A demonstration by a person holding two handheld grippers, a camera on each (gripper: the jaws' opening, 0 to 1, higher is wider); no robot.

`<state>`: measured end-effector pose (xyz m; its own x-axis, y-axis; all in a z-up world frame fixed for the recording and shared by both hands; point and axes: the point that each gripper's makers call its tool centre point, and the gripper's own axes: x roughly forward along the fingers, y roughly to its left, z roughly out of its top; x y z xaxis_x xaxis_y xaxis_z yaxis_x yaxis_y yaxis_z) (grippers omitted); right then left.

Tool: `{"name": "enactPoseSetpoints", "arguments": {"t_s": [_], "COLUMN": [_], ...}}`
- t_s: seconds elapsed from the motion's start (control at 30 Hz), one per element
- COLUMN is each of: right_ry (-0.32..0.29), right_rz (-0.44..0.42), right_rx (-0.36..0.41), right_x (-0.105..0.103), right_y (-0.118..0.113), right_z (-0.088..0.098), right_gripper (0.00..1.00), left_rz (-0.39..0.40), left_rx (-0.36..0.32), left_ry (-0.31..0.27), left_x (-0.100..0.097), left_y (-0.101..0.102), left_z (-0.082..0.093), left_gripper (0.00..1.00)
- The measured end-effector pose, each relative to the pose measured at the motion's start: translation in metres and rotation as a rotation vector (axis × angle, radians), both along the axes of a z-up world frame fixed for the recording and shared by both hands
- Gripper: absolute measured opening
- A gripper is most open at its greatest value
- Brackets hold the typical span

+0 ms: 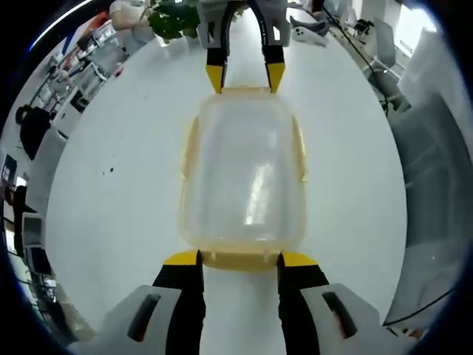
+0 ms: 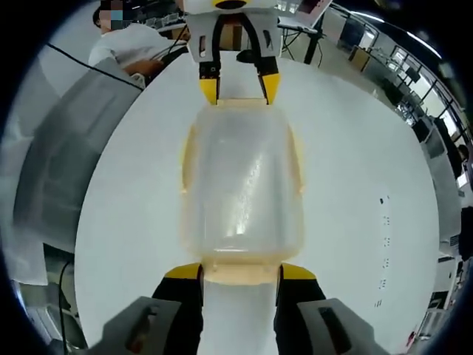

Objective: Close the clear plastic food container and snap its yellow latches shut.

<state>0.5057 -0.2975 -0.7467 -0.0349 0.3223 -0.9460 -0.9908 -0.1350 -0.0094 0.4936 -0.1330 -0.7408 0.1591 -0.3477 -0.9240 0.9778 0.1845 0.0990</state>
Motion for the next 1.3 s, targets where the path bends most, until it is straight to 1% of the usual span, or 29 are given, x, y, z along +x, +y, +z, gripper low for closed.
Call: {"name": "enactPoseSetpoints", "arguments": {"t_s": [0.13, 0.27, 0.43, 0.47, 0.53, 0.57, 0.63, 0.67, 0.7, 0.77, 0.8, 0.83, 0.9, 1.0, 1.03, 1.1, 1.13, 1.17, 1.23, 1.3], "right_ry": [0.004, 0.012, 0.024, 0.031, 0.075, 0.067, 0.044, 0.049, 0.048, 0.036, 0.036, 0.034, 0.029, 0.049, 0.057, 0.065, 0.077, 0.095, 0.099, 0.116], "right_rz": [0.0, 0.001, -0.007, -0.013, -0.089, -0.081, -0.048, -0.054, -0.054, -0.066, -0.072, -0.08, -0.094, -0.123, -0.133, -0.175, -0.212, -0.232, -0.282, -0.333], "right_rx": [0.003, 0.008, 0.017, 0.031, 0.031, 0.033, 0.036, 0.029, 0.028, 0.034, 0.04, 0.053, 0.069, 0.09, 0.098, 0.125, 0.144, 0.151, 0.21, 0.227], "right_x": [0.0, 0.0, -0.002, -0.002, -0.004, -0.003, -0.004, -0.004, -0.004, -0.001, -0.001, 0.0, 0.0, -0.002, -0.003, -0.002, -0.002, -0.003, 0.001, 0.002], "right_y": [0.0, 0.0, 0.0, 0.001, -0.001, -0.001, -0.004, -0.005, -0.006, -0.007, -0.007, -0.008, -0.008, -0.008, -0.007, -0.003, -0.001, 0.0, 0.008, 0.01], "right_z": [0.0, -0.001, -0.001, 0.0, -0.001, -0.001, -0.002, -0.003, -0.003, -0.002, 0.0, 0.002, 0.005, 0.008, 0.009, 0.013, 0.016, 0.017, 0.023, 0.024], "right_gripper": [0.35, 0.35, 0.37, 0.37, 0.39, 0.4, 0.42, 0.43, 0.44, 0.5, 0.5, 0.48, 0.47, 0.47, 0.47, 0.47, 0.46, 0.45, 0.44, 0.46], "left_rz": [0.012, 0.003, 0.0, -0.001, -0.005, -0.003, 0.017, 0.026, 0.062, 0.067, 0.076, 0.083, 0.106, 0.141, 0.155, 0.205, 0.223, 0.23, 0.256, 0.284], "left_rx": [-0.016, -0.026, -0.019, -0.02, -0.022, -0.018, -0.007, 0.001, 0.019, 0.005, -0.009, -0.016, -0.041, -0.127, -0.135, -0.178, -0.189, -0.2, -0.217, -0.202], "left_ry": [0.022, 0.025, 0.029, 0.037, 0.044, 0.05, 0.055, 0.053, 0.045, 0.05, 0.05, 0.047, 0.041, 0.044, 0.049, 0.066, 0.06, 0.053, 0.053, 0.036], "left_x": [-0.002, -0.002, -0.002, -0.003, -0.003, -0.003, -0.003, -0.002, -0.001, -0.002, -0.002, -0.003, -0.002, -0.001, 0.0, 0.001, 0.003, 0.004, 0.003, 0.006], "left_y": [0.0, -0.001, 0.001, 0.001, 0.002, 0.004, 0.008, 0.01, 0.015, 0.016, 0.016, 0.016, 0.015, 0.004, 0.002, -0.004, -0.005, -0.007, -0.01, -0.008], "left_z": [-0.003, -0.003, -0.004, -0.005, -0.004, -0.004, -0.006, -0.007, -0.008, -0.007, -0.004, -0.002, 0.002, 0.014, 0.019, 0.024, 0.026, 0.028, 0.03, 0.028], "left_gripper": [0.36, 0.36, 0.37, 0.37, 0.38, 0.37, 0.35, 0.36, 0.38, 0.4, 0.39, 0.38, 0.39, 0.38, 0.39, 0.44, 0.46, 0.45, 0.44, 0.41]}}
